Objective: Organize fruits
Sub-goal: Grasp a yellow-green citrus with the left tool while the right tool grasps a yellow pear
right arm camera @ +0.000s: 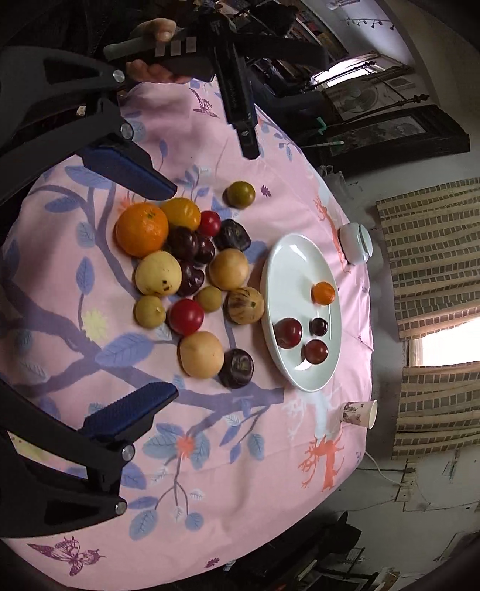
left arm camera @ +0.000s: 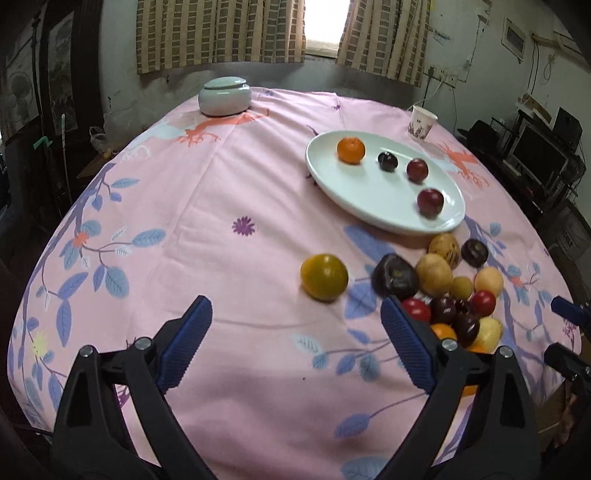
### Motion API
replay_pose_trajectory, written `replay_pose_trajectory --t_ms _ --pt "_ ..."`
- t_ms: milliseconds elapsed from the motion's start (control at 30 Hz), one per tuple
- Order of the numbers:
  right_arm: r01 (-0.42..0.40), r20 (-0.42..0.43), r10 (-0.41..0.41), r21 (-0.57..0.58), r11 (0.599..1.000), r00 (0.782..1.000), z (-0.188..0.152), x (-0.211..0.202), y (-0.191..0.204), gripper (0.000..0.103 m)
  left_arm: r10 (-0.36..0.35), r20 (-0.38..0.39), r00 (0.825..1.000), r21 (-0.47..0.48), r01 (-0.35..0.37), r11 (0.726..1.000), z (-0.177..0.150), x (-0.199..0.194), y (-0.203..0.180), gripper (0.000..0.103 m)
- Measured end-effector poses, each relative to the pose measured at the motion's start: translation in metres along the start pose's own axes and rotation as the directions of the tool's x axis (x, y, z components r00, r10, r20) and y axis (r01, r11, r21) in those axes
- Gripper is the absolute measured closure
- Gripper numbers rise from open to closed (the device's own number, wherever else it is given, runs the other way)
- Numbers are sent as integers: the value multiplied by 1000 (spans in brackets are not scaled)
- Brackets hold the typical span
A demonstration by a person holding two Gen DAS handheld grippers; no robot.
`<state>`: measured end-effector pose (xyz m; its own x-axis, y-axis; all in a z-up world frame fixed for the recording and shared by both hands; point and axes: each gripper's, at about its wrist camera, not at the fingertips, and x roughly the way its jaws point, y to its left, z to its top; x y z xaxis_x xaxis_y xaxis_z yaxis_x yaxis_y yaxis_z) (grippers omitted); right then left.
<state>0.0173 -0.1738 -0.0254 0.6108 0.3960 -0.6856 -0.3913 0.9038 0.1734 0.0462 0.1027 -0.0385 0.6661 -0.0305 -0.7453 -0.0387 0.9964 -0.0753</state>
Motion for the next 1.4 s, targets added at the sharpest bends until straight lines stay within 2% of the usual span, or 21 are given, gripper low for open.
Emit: replay_pose_trajectory --t_ms 33,133,300,433,533,633,700,767,967,1100,1300,1400 --pt "-9 -14 9 -1 1000 1000 0 3 2 20 9 -6 1000 1 -9 1000 -4 0 3 9" --pt "-14 -63 14 2 1000 998 0 17 4 40 1 -23 1000 -40 -2 999 -10 -1 15 9" --pt "45 -106 -41 33 998 994 -6 29 -4 63 -14 -26 1000 -115 11 993 -20 -7 37 9" --pt "83 -136 -77 39 996 988 -12 35 -14 64 -4 -29 1000 -119 0 993 -22 -9 42 9" --pt "70 -175 -60 49 996 983 -17 48 -19 64 -14 -34 999 -118 10 993 -22 -8 42 9" --pt "71 -171 -60 55 996 983 -15 58 -24 64 -17 -45 999 -102 12 995 -21 -7 36 9" --pt "41 -186 -28 62 997 982 -12 66 -26 65 -21 -55 998 -98 16 995 -22 -6 31 9" --pt "48 -200 -38 42 998 979 -11 74 -22 72 -25 -61 998 -96 19 995 -22 -5 29 9" --pt "80 -174 -73 32 996 982 -12 56 -19 74 -7 -62 998 -81 2 997 -18 -1 22 9" --pt "79 -146 -68 76 994 987 -15 38 -29 74 -2 -69 998 -63 -2 998 -2 19 15 9" --pt "60 -161 -36 149 987 986 -24 32 -45 74 -40 -142 989 -42 34 999 11 63 -2 9" --pt "59 -150 -34 162 985 988 -24 28 -47 74 -32 -174 984 -41 25 999 13 84 -7 12"
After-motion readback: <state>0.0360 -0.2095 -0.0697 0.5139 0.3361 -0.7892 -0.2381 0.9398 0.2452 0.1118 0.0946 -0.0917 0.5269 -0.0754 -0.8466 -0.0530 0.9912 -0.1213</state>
